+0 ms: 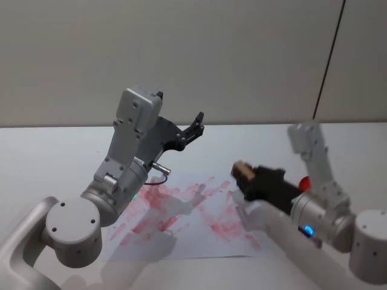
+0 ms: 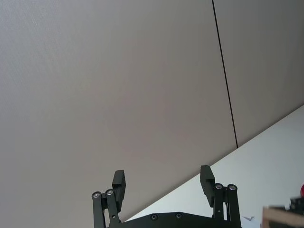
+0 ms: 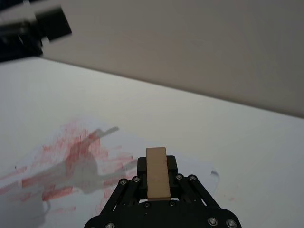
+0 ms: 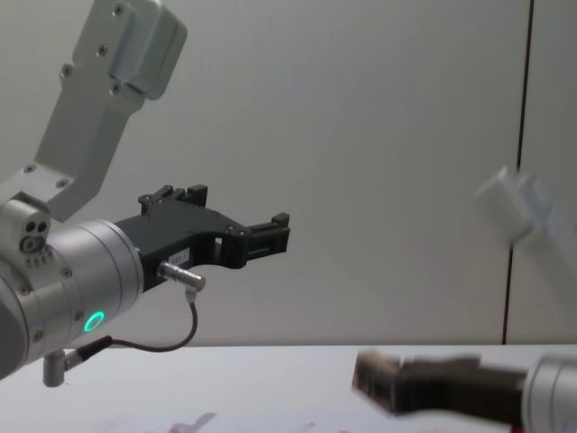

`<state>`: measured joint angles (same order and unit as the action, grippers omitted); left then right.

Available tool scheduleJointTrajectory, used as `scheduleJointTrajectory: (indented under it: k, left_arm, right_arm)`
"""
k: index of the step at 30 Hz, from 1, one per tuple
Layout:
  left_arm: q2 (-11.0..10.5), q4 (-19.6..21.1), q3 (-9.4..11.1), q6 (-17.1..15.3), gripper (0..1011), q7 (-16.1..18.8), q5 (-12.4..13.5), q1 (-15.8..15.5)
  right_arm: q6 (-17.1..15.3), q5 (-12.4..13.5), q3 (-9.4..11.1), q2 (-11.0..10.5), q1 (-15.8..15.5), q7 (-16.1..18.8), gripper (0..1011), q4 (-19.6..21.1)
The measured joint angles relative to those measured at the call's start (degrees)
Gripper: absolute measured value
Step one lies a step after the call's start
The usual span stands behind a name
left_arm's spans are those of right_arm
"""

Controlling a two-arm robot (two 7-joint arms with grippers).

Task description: Use the one hand to pick up the stamp and affix it onto the A4 paper.

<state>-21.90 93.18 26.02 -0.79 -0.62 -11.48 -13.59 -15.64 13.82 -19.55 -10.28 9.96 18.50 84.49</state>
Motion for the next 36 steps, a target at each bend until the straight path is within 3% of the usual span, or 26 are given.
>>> scheduleJointTrajectory:
  k: [8,18,25,36]
  left_arm:
    - [0.0,0.0,0.0,0.0,1002,0.0,0.0,0.0]
    - [0.0,0.0,0.0,0.0,1001,0.0,0.0,0.0]
    - [0.0,0.0,0.0,0.0,1001,0.0,0.0,0.0]
    - [0.0,0.0,0.0,0.0,1001,0.0,0.0,0.0]
  right_arm:
    - [-0.2,4.0,2.8,-2.3,-0.3,-1.7,220,4.9]
    - [-0.9,6.7,7.5,-7.8,-3.0,-4.9,220,8.0]
    - [-1.1,6.5,9.0,-10.0,-4.4,-6.2,220,7.5]
    - [-1.5,3.7,8.3,-9.9,-4.2,-6.4,220,4.4]
